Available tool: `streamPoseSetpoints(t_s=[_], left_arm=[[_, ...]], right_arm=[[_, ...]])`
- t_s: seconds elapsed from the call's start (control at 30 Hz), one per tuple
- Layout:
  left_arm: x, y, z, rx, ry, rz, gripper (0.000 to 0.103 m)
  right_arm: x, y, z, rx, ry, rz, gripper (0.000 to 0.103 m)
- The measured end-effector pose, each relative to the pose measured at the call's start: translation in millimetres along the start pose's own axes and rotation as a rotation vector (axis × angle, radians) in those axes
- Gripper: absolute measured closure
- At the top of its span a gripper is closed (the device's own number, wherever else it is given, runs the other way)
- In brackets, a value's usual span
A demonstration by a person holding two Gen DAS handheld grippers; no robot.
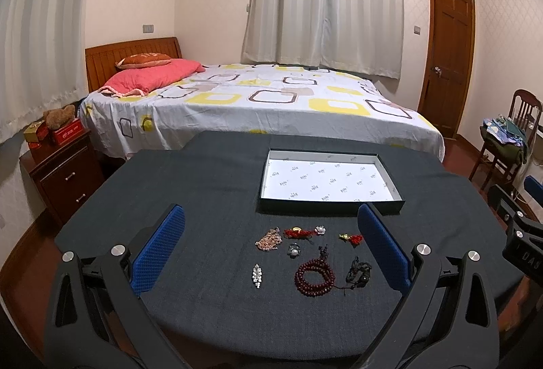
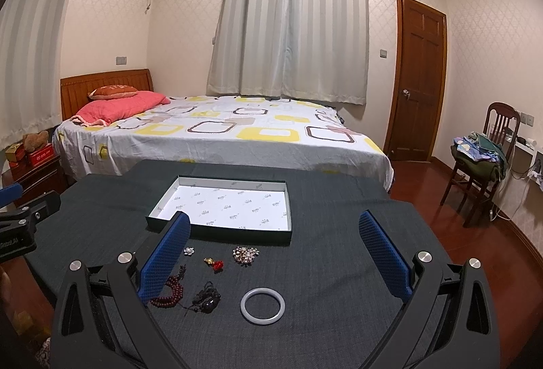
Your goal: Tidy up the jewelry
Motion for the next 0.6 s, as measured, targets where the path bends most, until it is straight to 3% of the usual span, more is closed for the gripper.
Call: streamPoseSetpoints(t_s=[0.6], left_arm=[[-0.7,1.0,-2.0,-0.001,-0.002,-0.002,0.004]], right_arm=[[0.2,0.1,-1.5,0.002,0.001,-0.001,0.006]])
Point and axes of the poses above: each gripper's, at about its wrist camera, not at the fingertips, and y roughly the way its jaws point, x to its right, z to its top, the point moved 10 cm from there along y, roughly the way its jaws point, and after that the axes turned 9 degrees about y, right-handed, at the moved point
